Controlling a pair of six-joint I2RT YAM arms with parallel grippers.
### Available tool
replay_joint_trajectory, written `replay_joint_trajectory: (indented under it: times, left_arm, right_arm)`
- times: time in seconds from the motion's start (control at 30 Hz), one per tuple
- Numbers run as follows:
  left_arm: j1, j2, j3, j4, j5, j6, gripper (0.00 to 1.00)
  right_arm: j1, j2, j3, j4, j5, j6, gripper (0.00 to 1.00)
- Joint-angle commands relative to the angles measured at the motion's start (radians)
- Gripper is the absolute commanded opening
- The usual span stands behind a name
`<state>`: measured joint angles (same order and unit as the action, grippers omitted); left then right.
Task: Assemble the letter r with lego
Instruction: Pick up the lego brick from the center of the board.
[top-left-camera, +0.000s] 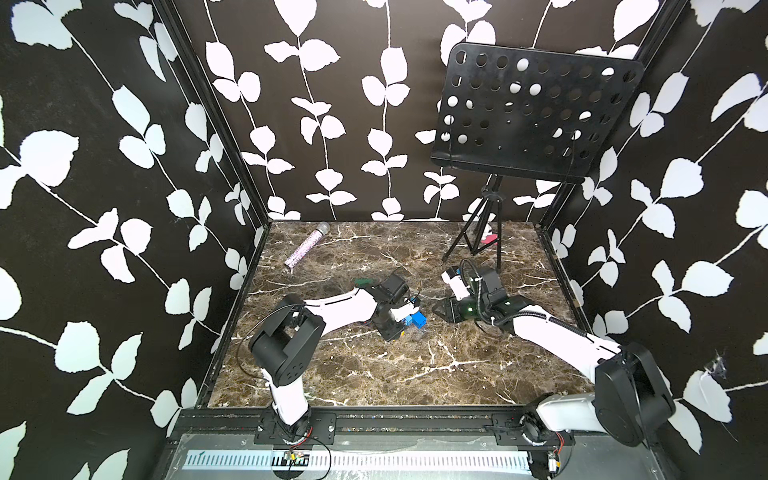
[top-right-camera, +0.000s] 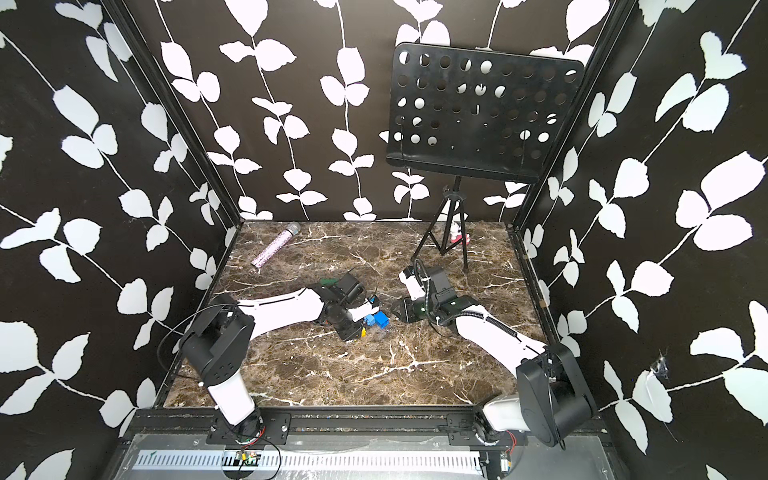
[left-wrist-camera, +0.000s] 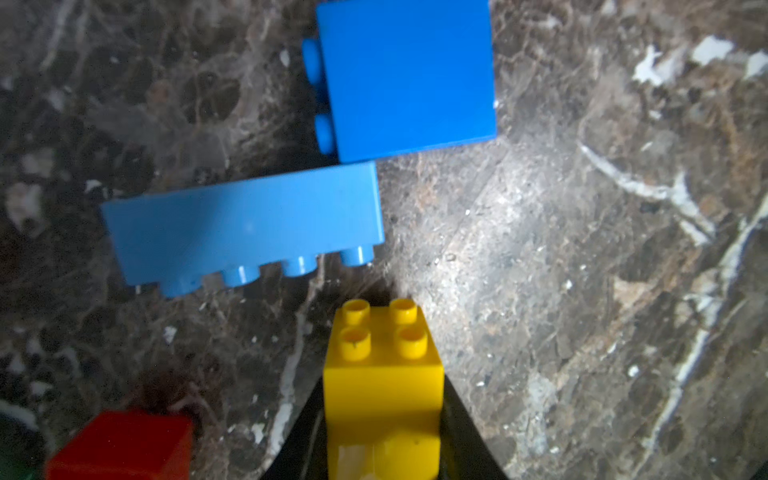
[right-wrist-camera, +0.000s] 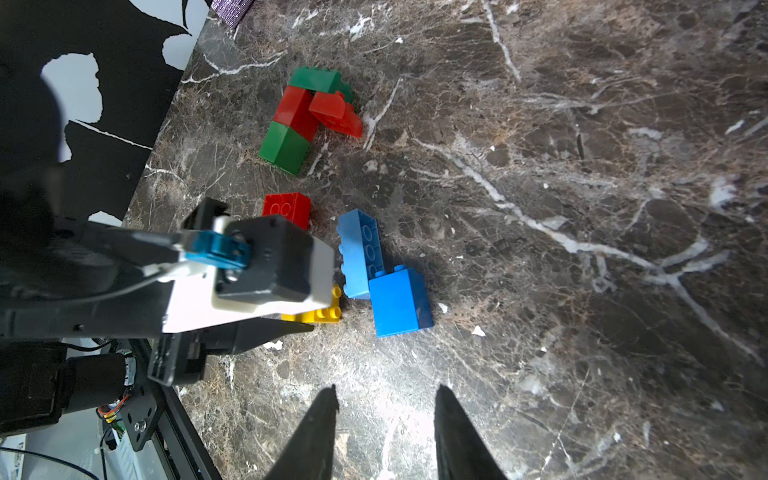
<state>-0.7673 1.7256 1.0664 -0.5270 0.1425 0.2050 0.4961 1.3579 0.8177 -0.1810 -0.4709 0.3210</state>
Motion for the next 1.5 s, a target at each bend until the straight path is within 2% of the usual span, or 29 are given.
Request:
replay_joint_trajectory:
  times: [0.0, 0.07, 0.13, 0.27, 0.33, 0.5, 0.6, 0.7, 1.03, 1.2, 1.47]
  left_arm:
    - [-0.006, -0.146, -0.066, 0.14, -0.028, -0.038, 0.21]
    - [-0.006, -0.24, -0.147, 0.269, -0.05, -0.044, 0.15]
    - [-0.006, -0.334, -0.244, 0.426, -0.06, -0.055, 0.13]
    - [-0.006, -0.481, -0.416, 0.703, -0.028, -0.03, 0.12]
    - [-0.006, -0.516, -0.458, 0.771, -0.019, -0.013, 0.12]
    - [-0.006, -0.524, -0.467, 0.783, -0.024, 0.0, 0.12]
    - [-0.006, -0.517, -0.463, 0.787, -0.029, -0.003, 0.12]
    - [-0.006, -0.509, -0.465, 0.791, -0.04, -0.006, 0.13]
    - [-0.006, -0.493, -0.467, 0.819, -0.043, -0.007, 0.13]
    - [-0.006, -0.489, -0.477, 0.825, -0.043, -0.013, 0.13]
    - [-0.006, -0.483, -0.484, 0.834, -0.049, -0.02, 0.14]
  right_arm:
    - [-0.005, -0.029, -0.002, -0.014, -0.039, -0.008, 0.39]
    - [-0.005, -0.03, -0.001, -0.019, -0.079, 0.012, 0.4]
    - [-0.005, -0.035, -0.025, 0.041, -0.119, 0.091, 0.41]
    - [-0.004, -0.04, -0.148, 0.418, -0.195, 0.406, 0.5]
    - [0.0, -0.023, -0.161, 0.515, -0.181, 0.476, 0.52]
    - [0.041, -0.011, -0.082, 0.479, -0.143, 0.412, 0.57]
    - [0.068, -0.011, -0.035, 0.436, -0.125, 0.364, 0.67]
    - [0.091, 0.026, 0.026, 0.359, -0.134, 0.315, 0.68]
    - [0.173, 0.167, 0.145, 0.327, -0.156, 0.273, 0.68]
    - [0.189, 0.19, 0.16, 0.319, -0.15, 0.264, 0.62]
    - [0.202, 0.197, 0.186, 0.283, -0.144, 0.243, 0.4]
